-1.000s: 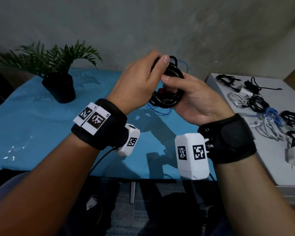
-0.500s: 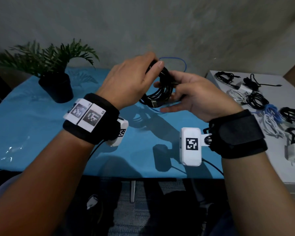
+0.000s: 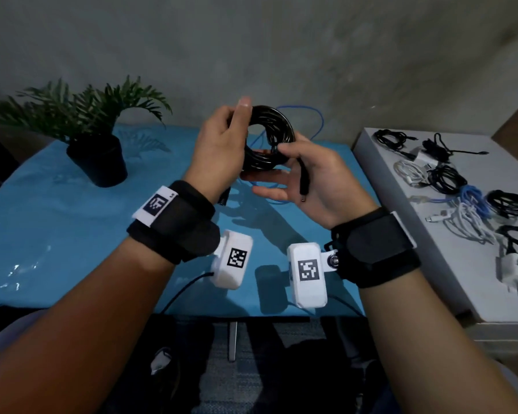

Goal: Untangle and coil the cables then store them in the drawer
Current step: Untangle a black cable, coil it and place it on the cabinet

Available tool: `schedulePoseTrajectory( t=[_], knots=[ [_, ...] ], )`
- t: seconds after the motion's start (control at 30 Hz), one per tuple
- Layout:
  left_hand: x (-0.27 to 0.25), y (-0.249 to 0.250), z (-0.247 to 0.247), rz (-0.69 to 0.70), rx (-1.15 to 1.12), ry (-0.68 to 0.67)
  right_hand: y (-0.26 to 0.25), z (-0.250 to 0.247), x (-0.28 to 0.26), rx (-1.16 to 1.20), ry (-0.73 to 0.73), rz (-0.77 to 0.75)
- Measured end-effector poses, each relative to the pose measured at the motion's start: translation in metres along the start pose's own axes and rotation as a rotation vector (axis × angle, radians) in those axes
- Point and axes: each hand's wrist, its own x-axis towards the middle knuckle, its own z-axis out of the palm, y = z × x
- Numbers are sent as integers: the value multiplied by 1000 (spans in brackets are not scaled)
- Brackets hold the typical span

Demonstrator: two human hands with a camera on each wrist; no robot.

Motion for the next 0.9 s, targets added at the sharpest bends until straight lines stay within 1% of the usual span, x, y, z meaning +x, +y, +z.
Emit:
schedulePoseTrajectory(
  t=[0.07, 0.17, 0.23, 0.3, 0.43, 0.47, 0.53, 0.63, 0.67, 0.7, 0.77, 0.8, 0.83, 0.9],
  knots=[
    [4, 1, -9, -38, -35, -106, -1, -4, 0, 23, -9, -2],
    [9, 2, -26, -147, -193, -328, -1, -13, 0, 67, -27, -28],
    [11, 0, -33, -146, -206, -414, 0, -17, 0, 74, -33, -48],
    [13, -2, -36, -117, -129, -419, 1, -20, 1, 76, -27, -63],
    [15, -10, -32, -144, 10, -334, -1, -31, 3, 104, 33, -103],
    [14, -12, -29, -151, 54, -339, -2, -36, 4, 116, 54, -118],
    [9, -18, -22, -133, 176, -397, -6, -46, 3, 134, 115, -157],
    [-4, -30, -7, 9, 518, -531, -15, -62, 1, 147, 242, -219],
    [-12, -34, -1, 41, 597, -576, -19, -67, 0, 155, 277, -240],
    [-22, -38, 6, 58, 634, -630, -23, -73, -2, 161, 310, -262],
    [-46, -47, 19, 65, 703, -779, -31, -85, -7, 158, 370, -300],
    [-57, -51, 26, 92, 783, -850, -35, -91, -10, 149, 402, -317],
    [-67, -55, 30, 132, 880, -888, -37, -97, -12, 136, 436, -332],
    [-79, -61, 34, 207, 984, -854, -41, -109, -19, 115, 501, -366]
  ],
)
